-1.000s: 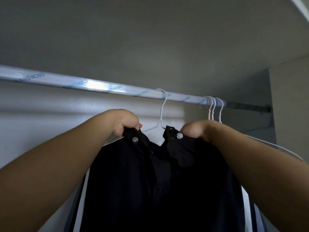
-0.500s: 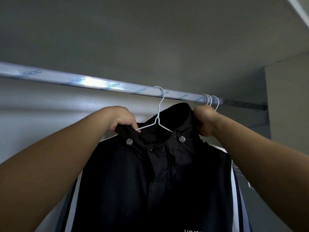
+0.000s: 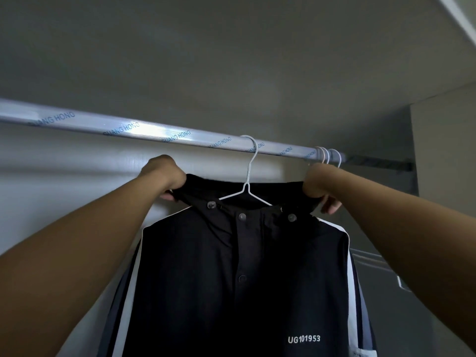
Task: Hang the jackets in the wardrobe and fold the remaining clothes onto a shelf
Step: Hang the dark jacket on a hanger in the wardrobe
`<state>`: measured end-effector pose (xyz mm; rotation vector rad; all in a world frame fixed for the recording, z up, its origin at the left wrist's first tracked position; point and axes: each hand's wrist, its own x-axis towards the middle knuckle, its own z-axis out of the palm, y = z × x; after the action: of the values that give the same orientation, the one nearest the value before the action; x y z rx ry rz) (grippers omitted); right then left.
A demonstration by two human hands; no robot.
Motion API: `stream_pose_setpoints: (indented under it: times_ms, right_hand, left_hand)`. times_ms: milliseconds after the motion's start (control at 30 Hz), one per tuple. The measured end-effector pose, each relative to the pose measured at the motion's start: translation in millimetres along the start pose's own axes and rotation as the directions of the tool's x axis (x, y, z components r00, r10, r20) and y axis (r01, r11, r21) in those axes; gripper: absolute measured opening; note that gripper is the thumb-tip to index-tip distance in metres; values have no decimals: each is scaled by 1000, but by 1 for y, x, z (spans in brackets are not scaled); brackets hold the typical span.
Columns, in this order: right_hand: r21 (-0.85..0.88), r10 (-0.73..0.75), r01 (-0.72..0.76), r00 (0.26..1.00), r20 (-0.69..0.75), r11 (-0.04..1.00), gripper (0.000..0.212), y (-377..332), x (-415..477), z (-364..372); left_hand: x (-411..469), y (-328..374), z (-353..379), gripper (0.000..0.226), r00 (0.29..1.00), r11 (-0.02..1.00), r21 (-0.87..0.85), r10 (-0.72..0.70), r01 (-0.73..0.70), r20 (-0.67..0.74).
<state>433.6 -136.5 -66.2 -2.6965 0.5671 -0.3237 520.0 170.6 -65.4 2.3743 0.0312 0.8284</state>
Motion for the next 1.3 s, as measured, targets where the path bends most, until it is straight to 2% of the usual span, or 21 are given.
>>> stream_pose_setpoints:
  times_ms: [133, 200, 267, 333, 400, 467, 533, 600, 667, 700, 767, 833, 867, 933, 1000, 1067, 1167, 1300]
  right_hand:
    - [63, 10, -12, 999, 36, 998, 15, 1, 2, -2]
    - [199, -43, 36, 999, 29, 979, 9, 1, 5, -3]
    - [363, -139, 150, 989, -57, 920, 6, 0, 7, -4]
    - [386, -196, 261, 960, -201, 885, 10, -3, 9, -4]
    - [316, -217, 305, 934, -283, 898, 10, -8, 6, -1]
    - [232, -212, 260, 954, -212, 938, 16, -11, 1, 2]
    - [116, -165, 178, 980, -115, 977, 25, -9, 2, 6]
    - [86, -166, 176, 980, -107, 981, 20, -4, 2, 7]
    - [70, -192, 201, 975, -113, 977, 13, 0, 1, 9]
    - [33, -219, 223, 971, -99, 974, 14, 1, 2, 9]
    - [61, -268, 276, 957, -112, 959, 20, 6, 3, 12]
    - [65, -360, 376, 916, -178, 924, 31, 10, 2, 13]
    - [52, -413, 429, 890, -194, 902, 34, 13, 0, 14]
    - [142, -500, 524, 849, -171, 840, 36, 17, -8, 16]
    - [301, -540, 537, 838, -81, 788, 34, 21, -20, 22]
    - [346, -538, 511, 843, -18, 787, 25, 23, -29, 30]
    - [365, -488, 483, 869, -86, 796, 27, 27, -32, 38]
    - [578, -469, 450, 874, -127, 681, 25, 30, -28, 35]
  left_hand:
    - [-7, -1, -2, 11, 988, 965, 256, 28, -66, 149]
    - [-7, -2, -4, 16, 977, 928, 339, 92, -154, 191]
    - [-2, -2, -9, 19, 974, 914, 348, 165, -209, 154]
    - [-1, 0, -13, 16, 970, 935, 282, 173, -215, 168]
    - [-1, 3, -13, 11, 964, 986, 103, 107, -135, 242]
    - [4, 0, -14, 22, 958, 998, -55, 45, -30, 284]
    - [6, -7, -14, 27, 976, 986, -166, 26, 10, 215]
    - [3, -10, -11, 29, 990, 986, -156, 80, -61, 120]
    - [-3, -9, -3, 28, 976, 976, -179, 154, -125, 156]
    - [-8, -7, 0, 28, 958, 960, -234, 200, -150, 207]
    - [-17, -1, 2, 39, 916, 929, -256, 329, -269, 232]
    - [-31, 6, -2, 51, 853, 888, -237, 449, -394, 267]
    - [-37, 9, -5, 53, 809, 865, -297, 490, -404, 326]
    - [-46, 13, -7, 48, 703, 850, -423, 507, -314, 498]
    - [-50, 13, -4, 37, 655, 870, -398, 485, -292, 580]
    - [-53, 14, 0, 28, 670, 878, -354, 475, -321, 570]
    - [-57, 13, 7, 26, 668, 845, -375, 532, -381, 520]
    - [-52, 5, 11, 30, 683, 825, -420, 555, -378, 476]
